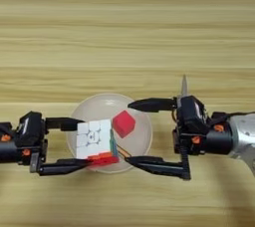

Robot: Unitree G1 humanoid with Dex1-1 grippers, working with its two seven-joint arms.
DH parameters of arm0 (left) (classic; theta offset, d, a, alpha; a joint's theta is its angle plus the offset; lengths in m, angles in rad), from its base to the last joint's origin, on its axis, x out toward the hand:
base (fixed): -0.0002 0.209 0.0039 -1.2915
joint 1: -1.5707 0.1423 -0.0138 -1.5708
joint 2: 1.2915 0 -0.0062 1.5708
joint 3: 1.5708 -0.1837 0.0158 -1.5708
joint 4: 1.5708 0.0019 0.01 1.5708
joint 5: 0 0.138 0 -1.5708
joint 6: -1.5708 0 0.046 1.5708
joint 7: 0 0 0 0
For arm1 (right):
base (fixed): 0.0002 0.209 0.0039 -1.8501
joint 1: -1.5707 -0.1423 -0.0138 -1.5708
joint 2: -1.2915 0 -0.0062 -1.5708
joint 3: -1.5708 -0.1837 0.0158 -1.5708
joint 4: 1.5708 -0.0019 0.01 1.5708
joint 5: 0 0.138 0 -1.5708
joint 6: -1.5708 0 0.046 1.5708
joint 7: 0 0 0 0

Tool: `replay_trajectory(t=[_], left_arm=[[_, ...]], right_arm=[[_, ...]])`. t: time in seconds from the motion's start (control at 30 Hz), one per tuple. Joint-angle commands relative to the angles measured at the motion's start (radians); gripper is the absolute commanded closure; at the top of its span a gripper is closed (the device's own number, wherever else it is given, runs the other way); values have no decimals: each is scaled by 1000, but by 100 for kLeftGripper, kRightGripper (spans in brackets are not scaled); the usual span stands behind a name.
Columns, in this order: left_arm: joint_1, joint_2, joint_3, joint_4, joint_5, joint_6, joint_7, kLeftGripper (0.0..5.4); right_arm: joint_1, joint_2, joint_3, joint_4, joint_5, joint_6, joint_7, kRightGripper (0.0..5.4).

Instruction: Move the objects on the table

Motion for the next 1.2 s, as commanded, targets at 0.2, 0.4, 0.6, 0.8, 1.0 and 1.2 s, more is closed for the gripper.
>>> replay_trajectory(t=[0.2, 0.4, 0.6, 0.8, 1.0, 1.2], left_arm=[[-2, 14, -10, -27, -13, -13, -3, 214], [-3, 12, -11, -27, -10, -18, 3, 214], [-3, 11, -11, -30, -14, -17, 8, 214], [-4, 7, -12, -28, -16, -17, 15, 214], [-5, 4, -15, -27, -15, -17, 20, 214], [-4, 2, -18, -27, -15, -18, 22, 214]], right_arm=[[-2, -16, 77, -39, -84, -26, 12, 0], [4, -8, 122, -45, -122, -38, 7, 0], [0, 1, 143, -37, -141, -53, -6, 0], [-16, 18, 153, -31, -146, -57, -24, 61], [-26, 29, 156, -29, -148, -55, -35, 130], [-31, 31, 155, -29, -145, -55, -40, 198]])
